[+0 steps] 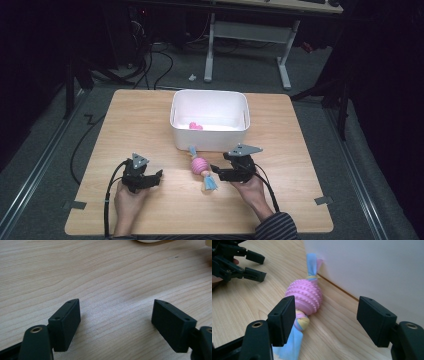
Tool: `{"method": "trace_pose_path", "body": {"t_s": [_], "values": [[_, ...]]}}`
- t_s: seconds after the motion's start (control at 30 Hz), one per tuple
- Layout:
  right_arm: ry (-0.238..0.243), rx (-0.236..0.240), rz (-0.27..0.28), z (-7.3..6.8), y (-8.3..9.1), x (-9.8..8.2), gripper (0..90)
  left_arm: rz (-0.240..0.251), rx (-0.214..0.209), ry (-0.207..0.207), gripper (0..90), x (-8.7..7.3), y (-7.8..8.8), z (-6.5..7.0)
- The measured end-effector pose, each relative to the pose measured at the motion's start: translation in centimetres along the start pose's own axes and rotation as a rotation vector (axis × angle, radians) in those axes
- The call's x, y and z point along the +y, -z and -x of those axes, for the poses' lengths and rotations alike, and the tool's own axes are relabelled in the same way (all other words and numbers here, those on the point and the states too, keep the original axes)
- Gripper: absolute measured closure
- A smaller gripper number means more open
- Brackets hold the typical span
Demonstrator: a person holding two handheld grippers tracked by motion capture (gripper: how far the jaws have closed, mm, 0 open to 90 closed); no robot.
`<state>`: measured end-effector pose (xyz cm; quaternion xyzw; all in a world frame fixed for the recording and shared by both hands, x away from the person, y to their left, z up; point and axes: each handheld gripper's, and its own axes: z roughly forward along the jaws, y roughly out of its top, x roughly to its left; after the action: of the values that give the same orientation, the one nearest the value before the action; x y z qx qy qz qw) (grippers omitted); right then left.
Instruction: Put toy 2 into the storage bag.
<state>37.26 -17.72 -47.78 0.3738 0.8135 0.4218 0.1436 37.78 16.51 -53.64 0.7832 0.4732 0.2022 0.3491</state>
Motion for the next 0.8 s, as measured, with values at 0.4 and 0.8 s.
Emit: {"method": "trace_pose_path", "body": {"t_s": [0.4,0.8], "values": [[0.007,0.046,-0.016,-1.2,-2.3,0.5,31.2,0.000,0.000,0.000,23.5,0.0,0.0,0.0],[0.011,0.057,-0.067,-2.0,-4.7,0.4,29.0,-0.001,-0.001,0.000,23.5,0.0,0.0,0.0]]}}
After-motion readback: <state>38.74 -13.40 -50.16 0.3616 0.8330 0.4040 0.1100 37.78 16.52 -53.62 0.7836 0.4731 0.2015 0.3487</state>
